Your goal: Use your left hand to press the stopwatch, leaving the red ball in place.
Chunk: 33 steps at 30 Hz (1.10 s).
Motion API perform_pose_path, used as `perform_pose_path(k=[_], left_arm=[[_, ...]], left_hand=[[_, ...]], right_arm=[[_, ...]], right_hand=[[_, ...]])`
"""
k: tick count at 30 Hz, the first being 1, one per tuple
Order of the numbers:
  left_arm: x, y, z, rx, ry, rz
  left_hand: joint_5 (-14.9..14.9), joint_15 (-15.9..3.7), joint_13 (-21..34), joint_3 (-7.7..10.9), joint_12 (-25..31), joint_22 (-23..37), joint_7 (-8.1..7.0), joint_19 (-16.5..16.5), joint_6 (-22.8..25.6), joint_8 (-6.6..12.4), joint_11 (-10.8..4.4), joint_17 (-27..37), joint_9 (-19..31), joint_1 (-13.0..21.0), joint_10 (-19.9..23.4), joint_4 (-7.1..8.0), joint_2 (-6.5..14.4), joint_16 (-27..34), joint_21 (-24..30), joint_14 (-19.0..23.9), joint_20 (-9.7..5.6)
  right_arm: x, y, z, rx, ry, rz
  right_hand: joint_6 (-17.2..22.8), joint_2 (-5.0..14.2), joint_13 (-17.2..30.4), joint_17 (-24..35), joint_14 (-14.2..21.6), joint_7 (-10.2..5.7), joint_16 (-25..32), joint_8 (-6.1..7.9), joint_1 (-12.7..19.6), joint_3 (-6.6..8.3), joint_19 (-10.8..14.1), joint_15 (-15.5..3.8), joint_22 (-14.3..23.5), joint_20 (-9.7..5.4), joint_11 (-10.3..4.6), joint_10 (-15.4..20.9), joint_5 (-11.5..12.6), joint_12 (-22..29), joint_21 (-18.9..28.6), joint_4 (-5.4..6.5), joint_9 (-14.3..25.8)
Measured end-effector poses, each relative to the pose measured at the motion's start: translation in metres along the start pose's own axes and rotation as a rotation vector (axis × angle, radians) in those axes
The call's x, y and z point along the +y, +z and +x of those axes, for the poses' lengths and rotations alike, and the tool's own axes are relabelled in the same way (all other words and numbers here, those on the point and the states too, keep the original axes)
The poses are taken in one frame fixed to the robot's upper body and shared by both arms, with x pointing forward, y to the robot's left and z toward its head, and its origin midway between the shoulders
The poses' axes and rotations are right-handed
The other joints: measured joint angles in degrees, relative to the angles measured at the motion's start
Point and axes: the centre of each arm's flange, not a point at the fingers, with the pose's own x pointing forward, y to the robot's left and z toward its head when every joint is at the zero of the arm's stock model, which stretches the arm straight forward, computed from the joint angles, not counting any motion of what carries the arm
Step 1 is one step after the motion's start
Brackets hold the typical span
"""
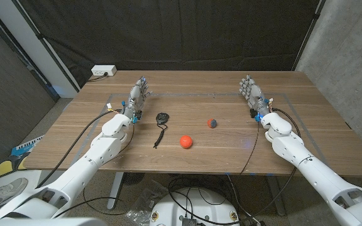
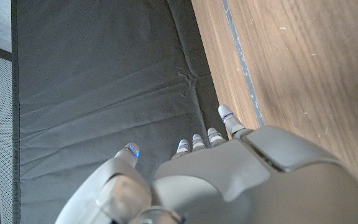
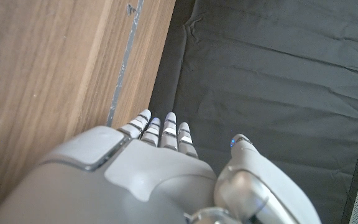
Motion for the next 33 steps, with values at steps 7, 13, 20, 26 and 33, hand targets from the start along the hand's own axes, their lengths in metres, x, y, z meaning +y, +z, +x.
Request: perform_pose_path(k=[7, 13, 20, 26, 33], left_arm=[[0.001, 0.005, 0.001, -0.005, -0.001, 0.012], [0.0, 0.005, 0.001, 0.011, -0.008, 0.061], [0.0, 0.015, 0.001, 0.012, -0.008, 0.133], [-0.001, 0.014, 0.002, 0.031, -0.015, 0.184], [-0.001, 0.031, 0.002, 0.023, -0.037, 0.283]], left_hand=[[0.0, 0.0, 0.56, -0.14, -0.74, 0.0, -1.65, 0.13, 0.1, -1.76, 0.08, 0.0, 0.36, 2.44, -0.06, -2.47, -0.47, -0.53, -1.66, 0.0, 0.48], [0.0, 0.26, 0.56, -0.12, -0.83, 0.0, -1.83, 0.06, 0.1, -1.76, -0.42, 0.0, 0.25, 5.01, -0.16, -4.68, -2.59, -0.53, -2.72, -0.25, 0.54], [-0.28, 1.56, 0.55, 0.3, -0.83, -0.01, -2.05, 0.03, -0.11, -1.76, -0.8, -0.01, 0.25, 8.12, -0.16, -6.67, -3.26, -0.53, -2.99, -0.29, 1.62], [-0.71, 2.88, 0.82, 0.5, -0.44, 0.29, -2.04, 0.13, -0.11, -1.44, -0.79, 0.27, 0.25, 10.06, -0.17, -7.98, -3.43, -0.23, -2.99, -0.39, 1.71], [-1.34, 2.87, 0.82, 0.59, 0.24, 0.53, -2.04, 0.13, -0.11, -0.05, -1.03, 0.53, 0.31, 11.67, -0.16, -9.01, -3.64, 0.8, -3.04, -0.39, 2.32]], right_arm=[[0.003, -0.001, -0.001, 0.01, 0.005, -0.024], [0.002, 0.001, -0.002, 0.0, -0.013, -0.008], [0.005, -0.002, -0.002, 0.014, -0.005, -0.025], [0.002, -0.002, -0.003, 0.005, -0.026, -0.002], [0.005, -0.006, -0.006, 0.02, -0.014, -0.022]], right_hand=[[-1.97, -0.09, 0.29, 0.27, -0.14, -0.55, 0.0, -0.68, 0.54, 0.15, 0.2, 0.14, 0.0, 0.64, -0.78, -2.11, 0.0, -0.69, 0.0, -0.49, 0.03], [-2.19, -0.09, 0.28, 0.26, -0.2, -0.32, 0.0, -0.68, 0.54, 0.36, 0.01, 0.2, 0.27, 0.82, -0.47, -2.41, 0.0, -0.9, 0.0, -0.75, 0.03], [-2.19, -0.31, 0.28, 0.26, -0.21, -0.32, 0.0, -0.67, 0.77, 0.07, 0.01, 0.81, 0.26, 0.81, -0.47, -2.41, -0.01, -0.9, -0.01, -1.04, 0.03], [-2.18, -0.32, 0.28, 0.26, -0.2, -0.32, -0.01, -0.67, 0.77, 0.07, 0.02, 0.81, 0.26, 0.82, -0.47, -2.41, -0.01, -0.9, -0.01, -1.04, 0.02], [-2.18, -0.32, 0.28, 0.25, -0.18, -0.31, -0.01, -0.67, 0.77, 0.07, 0.22, 0.83, 0.26, 1.02, -0.47, -2.41, -0.01, -0.9, -0.01, -1.04, 0.02]])
